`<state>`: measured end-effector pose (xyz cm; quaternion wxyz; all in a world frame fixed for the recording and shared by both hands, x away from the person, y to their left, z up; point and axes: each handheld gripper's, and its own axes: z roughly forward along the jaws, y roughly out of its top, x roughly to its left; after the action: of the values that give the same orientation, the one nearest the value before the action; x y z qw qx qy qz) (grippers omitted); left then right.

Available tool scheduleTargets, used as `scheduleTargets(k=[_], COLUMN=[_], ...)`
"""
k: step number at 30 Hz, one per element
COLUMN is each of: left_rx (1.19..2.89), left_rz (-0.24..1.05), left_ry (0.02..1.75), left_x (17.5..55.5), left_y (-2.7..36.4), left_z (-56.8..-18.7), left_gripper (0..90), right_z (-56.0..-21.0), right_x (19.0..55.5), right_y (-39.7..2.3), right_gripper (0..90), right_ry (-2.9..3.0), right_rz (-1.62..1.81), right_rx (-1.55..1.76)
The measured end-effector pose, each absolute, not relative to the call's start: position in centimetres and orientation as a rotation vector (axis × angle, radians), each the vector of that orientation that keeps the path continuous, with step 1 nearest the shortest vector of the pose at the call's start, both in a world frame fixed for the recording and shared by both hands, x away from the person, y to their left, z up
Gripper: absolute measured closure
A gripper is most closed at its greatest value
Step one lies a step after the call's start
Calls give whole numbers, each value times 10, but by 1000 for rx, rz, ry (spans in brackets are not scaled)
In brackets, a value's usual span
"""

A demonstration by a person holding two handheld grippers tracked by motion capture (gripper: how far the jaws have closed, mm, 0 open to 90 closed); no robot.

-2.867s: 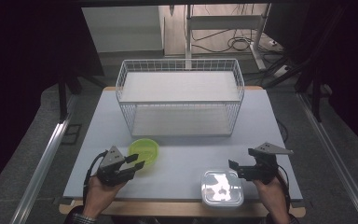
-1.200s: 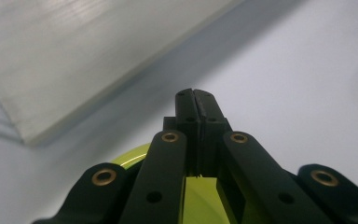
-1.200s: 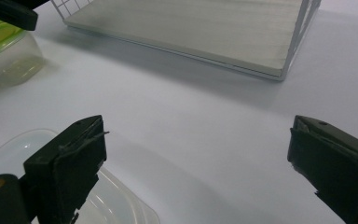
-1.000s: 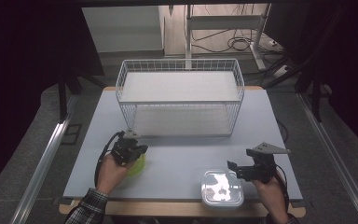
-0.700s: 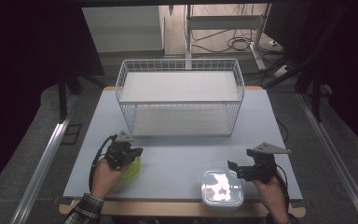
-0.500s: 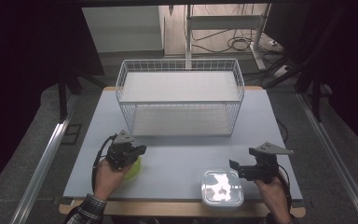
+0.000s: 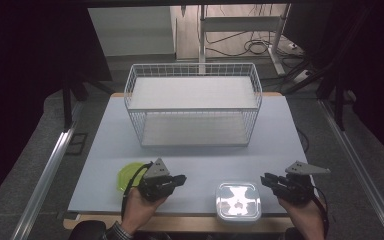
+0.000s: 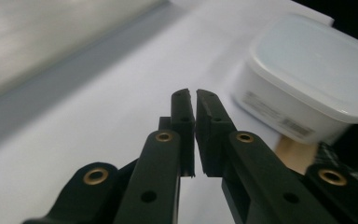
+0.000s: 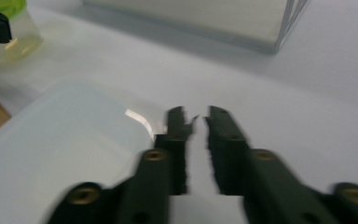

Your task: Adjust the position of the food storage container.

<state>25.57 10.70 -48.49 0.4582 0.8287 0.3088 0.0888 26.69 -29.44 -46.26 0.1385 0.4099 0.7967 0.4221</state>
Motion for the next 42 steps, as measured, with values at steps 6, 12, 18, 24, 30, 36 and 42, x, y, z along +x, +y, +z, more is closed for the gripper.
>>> scheduleTargets(k=[6,12,18,24,30,36,42], left_rx=[2114,2146,2155,2166,2153,2145,2136], left_rz=[181,97,70,94,105,139,175], left_ry=[703,674,659,694,748,798,849], left_x=[247,237,232,233,239,246,258], left_y=[80,58,43,42,50,54,62], left_z=[-499,-514,-518,-519,-517,-516,-515], left_gripper=[898,898,898,898,898,899,899], right_z=[-473,-480,-486,-483,-485,-488,-491], right_x=[248,237,233,235,243,248,259], right_y=[-296,-294,-288,-273,-262,-253,-245], right_gripper=[900,900,900,900,900,900,900], right_ry=[2417,2506,2550,2550,2550,2540,2535], right_rz=[1140,1098,1067,1076,1068,1048,1070], right_rx=[1216,1209,1192,1158,1160,1158,1162])
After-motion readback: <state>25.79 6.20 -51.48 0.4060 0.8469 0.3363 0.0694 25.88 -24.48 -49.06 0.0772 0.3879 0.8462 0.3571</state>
